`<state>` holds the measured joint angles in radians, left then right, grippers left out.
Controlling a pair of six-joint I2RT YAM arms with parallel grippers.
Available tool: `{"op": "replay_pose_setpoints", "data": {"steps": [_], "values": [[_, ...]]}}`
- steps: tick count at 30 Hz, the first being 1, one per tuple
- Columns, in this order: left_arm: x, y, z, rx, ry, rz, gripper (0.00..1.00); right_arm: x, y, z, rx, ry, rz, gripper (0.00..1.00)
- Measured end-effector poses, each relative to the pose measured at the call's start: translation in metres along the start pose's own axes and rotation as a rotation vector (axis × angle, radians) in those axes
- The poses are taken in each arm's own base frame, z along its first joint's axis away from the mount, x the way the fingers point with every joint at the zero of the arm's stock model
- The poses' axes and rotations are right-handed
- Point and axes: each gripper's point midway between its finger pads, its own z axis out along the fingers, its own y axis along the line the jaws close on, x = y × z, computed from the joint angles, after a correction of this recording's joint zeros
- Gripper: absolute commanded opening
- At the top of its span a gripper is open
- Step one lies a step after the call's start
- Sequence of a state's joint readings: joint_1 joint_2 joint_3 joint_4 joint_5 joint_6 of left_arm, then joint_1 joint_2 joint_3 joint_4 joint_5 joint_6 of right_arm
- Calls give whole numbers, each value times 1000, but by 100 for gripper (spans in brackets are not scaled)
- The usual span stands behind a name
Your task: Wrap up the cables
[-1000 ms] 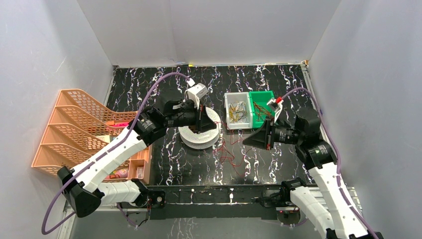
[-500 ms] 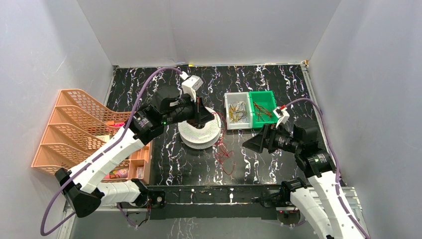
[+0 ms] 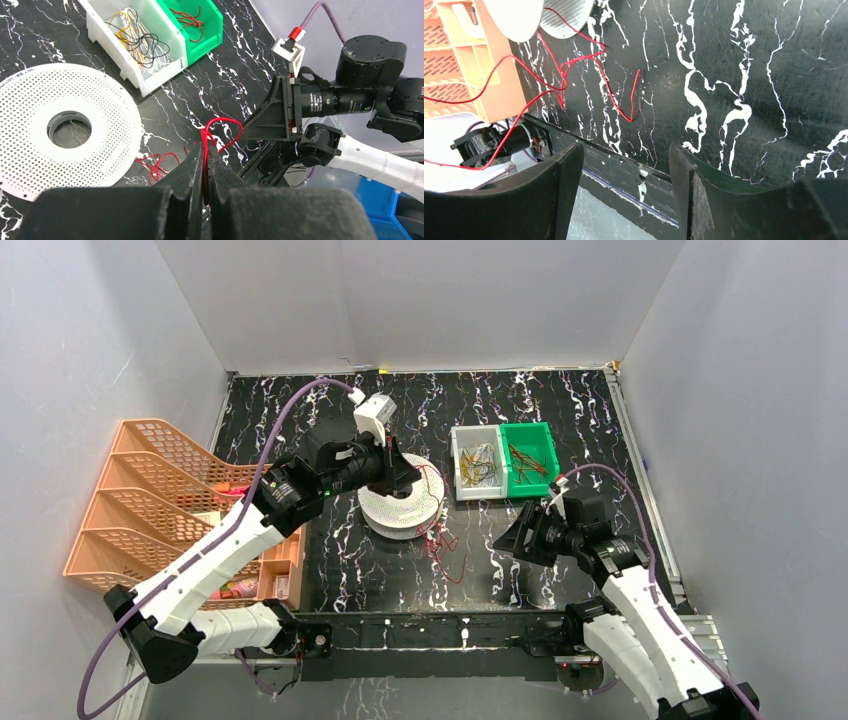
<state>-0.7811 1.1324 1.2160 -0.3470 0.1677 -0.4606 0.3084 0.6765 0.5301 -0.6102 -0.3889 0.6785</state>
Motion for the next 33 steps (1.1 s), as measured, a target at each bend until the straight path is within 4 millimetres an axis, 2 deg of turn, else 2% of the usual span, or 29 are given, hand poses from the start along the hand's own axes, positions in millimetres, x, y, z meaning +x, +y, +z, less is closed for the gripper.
{"op": "replay_pose_setpoints", "data": {"steps": [5,9,14,27,33], "values": [[7,5,1,-15,14,-15,0,14,-8,15,49,51,29,66],[13,8,2,-26,29,-22,0,31,-3,31,96,94,-7,65],[13,8,2,-27,31,-26,0,50,-2,53,170,117,-40,56],[19,10,-3,-32,39,-24,0,60,-8,88,305,42,-62,46],[23,12,-5,-34,44,-20,0,61,-4,100,329,19,-78,41]]}}
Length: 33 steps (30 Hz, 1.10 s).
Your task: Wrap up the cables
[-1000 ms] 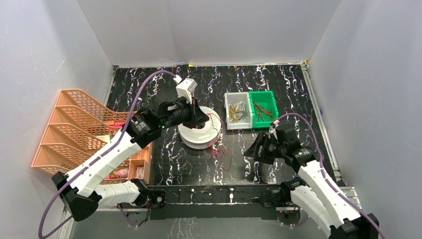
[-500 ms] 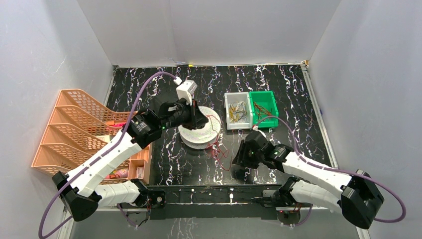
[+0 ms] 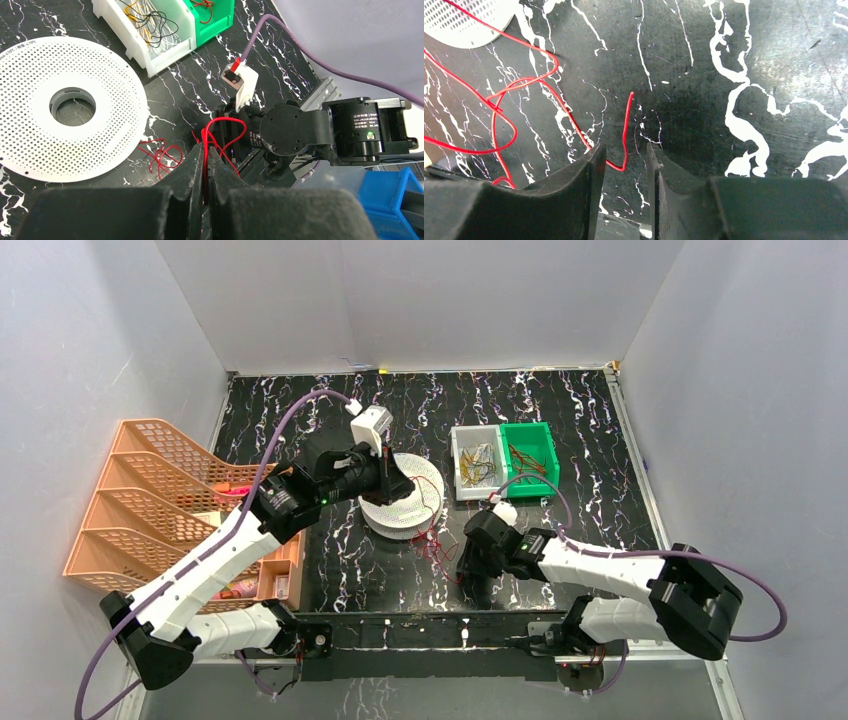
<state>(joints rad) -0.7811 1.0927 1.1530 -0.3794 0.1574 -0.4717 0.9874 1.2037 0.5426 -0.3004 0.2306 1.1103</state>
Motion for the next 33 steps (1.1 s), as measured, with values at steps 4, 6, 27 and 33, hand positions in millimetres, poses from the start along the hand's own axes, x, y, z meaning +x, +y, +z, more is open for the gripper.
{"op": "replay_pose_setpoints", "data": {"steps": [4,6,27,33], "values": [[0,-1,-3,2,-4,3,0,-1,2,3,6,-17,1,37],[-1,-1,-5,4,-7,5,0,-1,1,5,15,-24,0,34],[21,4,-10,5,33,-22,0,-18,4,1,46,-111,3,0],[37,1,-12,40,72,-65,0,-64,19,-57,-13,-289,22,0]]}}
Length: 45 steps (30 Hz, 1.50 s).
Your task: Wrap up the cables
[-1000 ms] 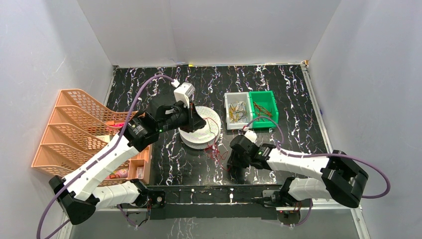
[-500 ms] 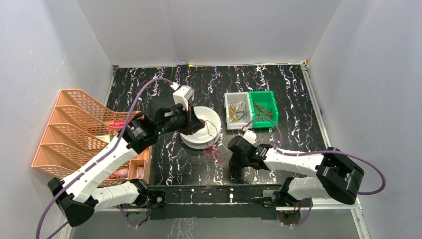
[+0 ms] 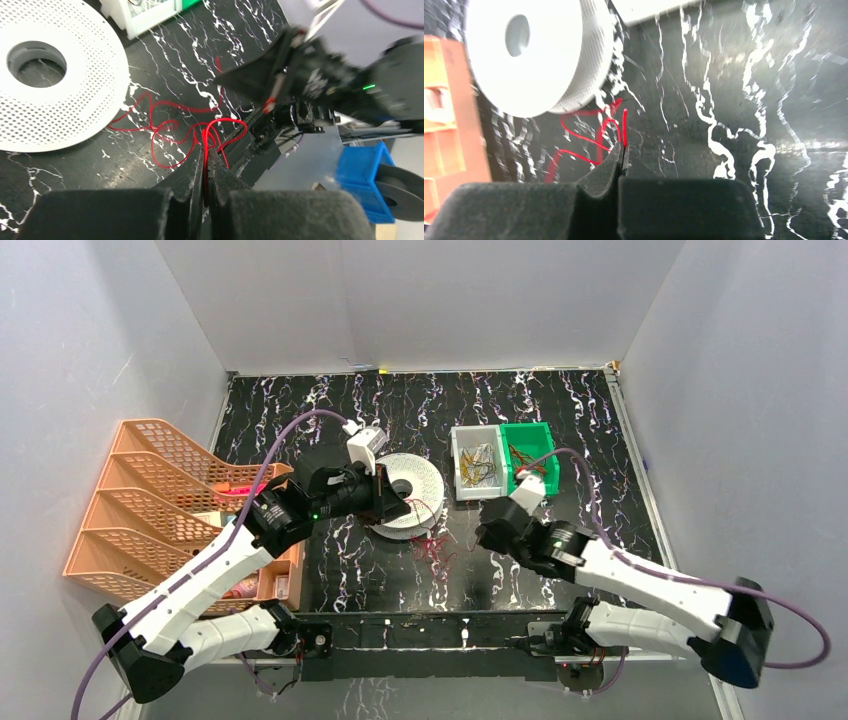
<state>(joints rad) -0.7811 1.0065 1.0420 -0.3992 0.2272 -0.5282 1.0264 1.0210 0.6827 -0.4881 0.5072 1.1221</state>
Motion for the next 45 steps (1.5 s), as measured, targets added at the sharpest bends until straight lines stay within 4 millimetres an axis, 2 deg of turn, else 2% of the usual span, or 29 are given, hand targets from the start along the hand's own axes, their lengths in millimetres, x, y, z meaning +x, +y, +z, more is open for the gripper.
{"op": "replay_pose_setpoints", "data": {"steps": [8,10,11,13,16,19,20,26,30,38,45], "values": [[15,-26,0,157,77,-31,2,-120,15,-104,-62,-345,58,0],[15,-35,2,213,88,-33,14,-148,17,-131,-74,-427,69,0],[16,-39,3,240,95,-34,24,-161,18,-144,-79,-466,73,0],[18,-47,8,295,116,-43,53,-183,19,-168,-87,-535,75,0],[27,-50,17,333,154,-54,79,-209,18,-197,-98,-615,70,0],[40,-44,27,327,192,-70,96,-228,18,-220,-110,-678,59,0],[44,-41,30,320,205,-76,98,-232,18,-225,-111,-693,49,0],[48,-36,35,305,217,-71,98,-241,24,-233,-114,-730,-41,0],[40,-37,35,290,218,-42,98,-241,33,-233,-140,-725,-112,0],[-5,-60,22,307,148,89,98,-228,73,-236,-319,-671,-302,0],[-42,-84,-1,356,58,246,98,-190,117,-226,-528,-536,-533,0]]}}
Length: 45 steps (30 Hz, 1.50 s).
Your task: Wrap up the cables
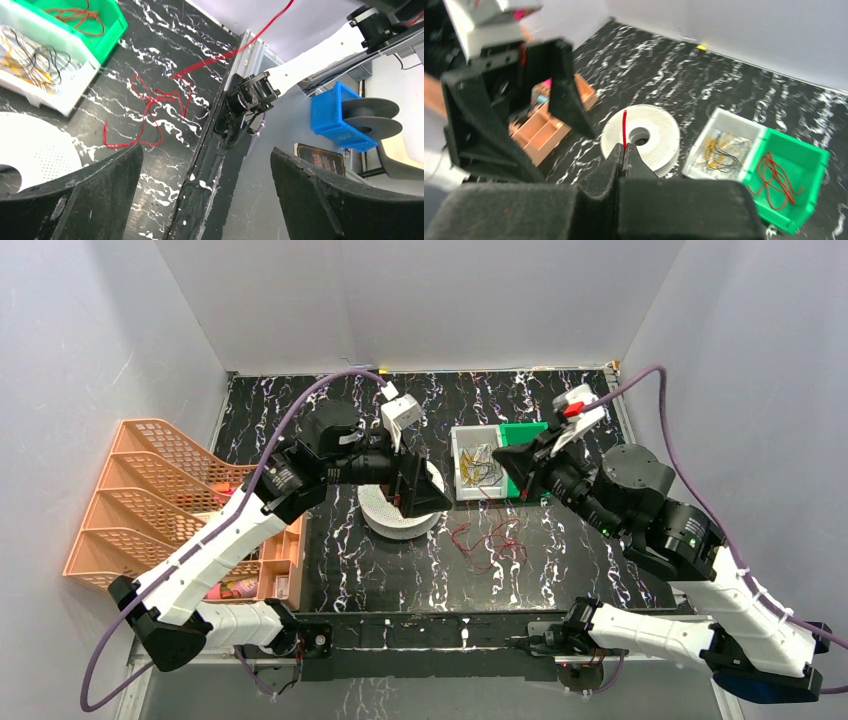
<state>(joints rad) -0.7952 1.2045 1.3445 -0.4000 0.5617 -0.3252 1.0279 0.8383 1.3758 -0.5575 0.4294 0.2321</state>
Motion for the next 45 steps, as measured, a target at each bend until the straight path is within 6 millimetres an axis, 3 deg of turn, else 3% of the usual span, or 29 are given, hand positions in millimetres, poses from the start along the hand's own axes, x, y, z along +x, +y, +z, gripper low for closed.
{"op": "replay_pose_setpoints", "data": {"steps": [9,19,22,24,27,34,45], "values": [[-20,-25,-21,60,-32,133,96,25,63,-7,-391,99,-116,0],[-17,-46,-50,91,-35,198,75,74,109,-8,-696,263,-176,0],[-15,-54,-56,121,-37,207,59,86,116,-5,-745,308,-178,0],[-10,-58,-59,140,-31,206,55,95,120,-5,-775,336,-181,0],[-1,-59,-58,167,-6,195,53,104,122,-6,-805,360,-181,0],[24,-53,-49,204,71,144,47,102,128,-12,-849,351,-183,0],[26,-59,-49,246,83,139,39,103,131,-14,-883,348,-195,0]]}}
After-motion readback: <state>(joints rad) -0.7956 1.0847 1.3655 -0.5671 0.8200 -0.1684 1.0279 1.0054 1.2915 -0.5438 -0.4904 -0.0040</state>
